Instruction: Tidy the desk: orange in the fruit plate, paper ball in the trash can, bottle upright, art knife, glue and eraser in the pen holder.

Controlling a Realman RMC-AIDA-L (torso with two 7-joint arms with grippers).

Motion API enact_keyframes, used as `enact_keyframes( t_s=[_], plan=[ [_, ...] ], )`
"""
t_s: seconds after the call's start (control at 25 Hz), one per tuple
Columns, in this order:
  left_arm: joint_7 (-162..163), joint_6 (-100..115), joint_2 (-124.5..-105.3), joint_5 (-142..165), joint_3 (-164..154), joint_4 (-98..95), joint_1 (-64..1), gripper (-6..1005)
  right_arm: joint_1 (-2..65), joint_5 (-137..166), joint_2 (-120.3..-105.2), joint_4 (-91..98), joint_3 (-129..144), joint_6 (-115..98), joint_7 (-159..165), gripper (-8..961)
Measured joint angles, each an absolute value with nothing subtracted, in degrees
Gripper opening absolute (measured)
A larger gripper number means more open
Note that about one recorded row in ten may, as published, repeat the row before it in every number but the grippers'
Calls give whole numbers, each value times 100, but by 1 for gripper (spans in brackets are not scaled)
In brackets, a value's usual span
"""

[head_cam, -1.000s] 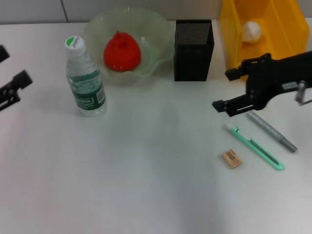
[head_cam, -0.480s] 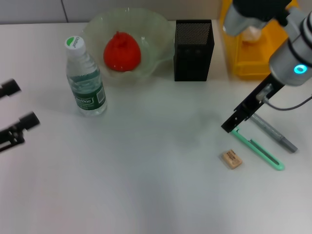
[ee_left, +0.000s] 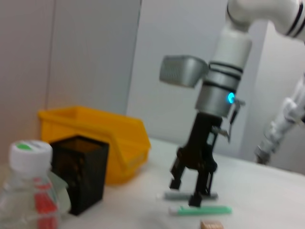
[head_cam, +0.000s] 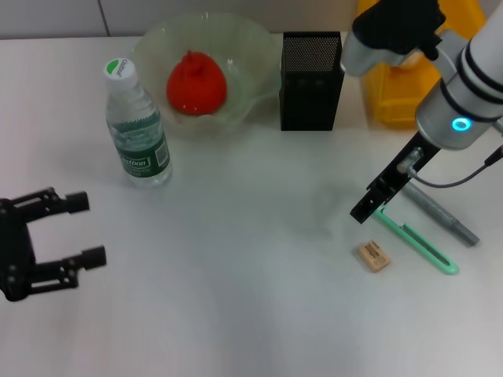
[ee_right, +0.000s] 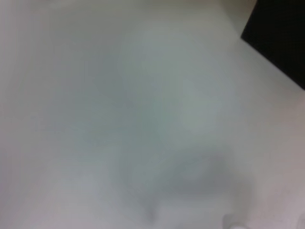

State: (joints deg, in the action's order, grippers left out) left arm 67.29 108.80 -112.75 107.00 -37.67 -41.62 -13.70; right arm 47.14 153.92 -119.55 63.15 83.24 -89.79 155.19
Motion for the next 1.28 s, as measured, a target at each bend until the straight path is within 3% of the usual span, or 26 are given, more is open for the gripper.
enact_keyframes(
  t_s=[1.28],
  plan=[
    [6793, 10491, -11475, 11298, -3753, -4445, -1523, 800, 4677, 15633, -11970, 5522, 8839, -8072, 15933, 838]
  ],
)
